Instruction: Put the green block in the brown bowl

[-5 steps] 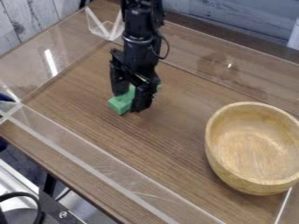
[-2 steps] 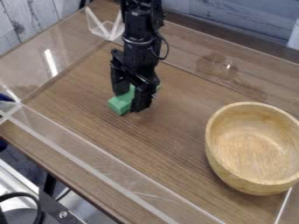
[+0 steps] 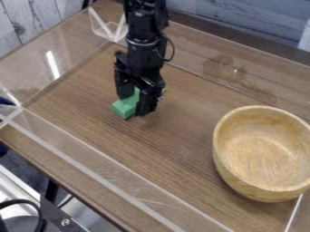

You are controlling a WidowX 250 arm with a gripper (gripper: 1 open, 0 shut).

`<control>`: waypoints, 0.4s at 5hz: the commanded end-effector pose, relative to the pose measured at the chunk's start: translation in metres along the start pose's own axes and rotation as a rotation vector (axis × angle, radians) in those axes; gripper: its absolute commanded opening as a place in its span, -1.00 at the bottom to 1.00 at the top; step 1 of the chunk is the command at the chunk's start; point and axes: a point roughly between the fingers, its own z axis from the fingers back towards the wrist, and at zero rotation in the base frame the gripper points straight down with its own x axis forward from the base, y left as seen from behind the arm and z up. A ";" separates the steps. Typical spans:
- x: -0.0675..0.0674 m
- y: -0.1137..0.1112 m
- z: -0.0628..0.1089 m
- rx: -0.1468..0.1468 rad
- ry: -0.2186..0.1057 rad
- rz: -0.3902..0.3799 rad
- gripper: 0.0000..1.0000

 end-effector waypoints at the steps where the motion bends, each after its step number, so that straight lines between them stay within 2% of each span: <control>1: 0.003 0.004 0.005 0.008 -0.035 -0.001 1.00; 2: 0.004 0.003 0.005 0.007 -0.047 -0.004 1.00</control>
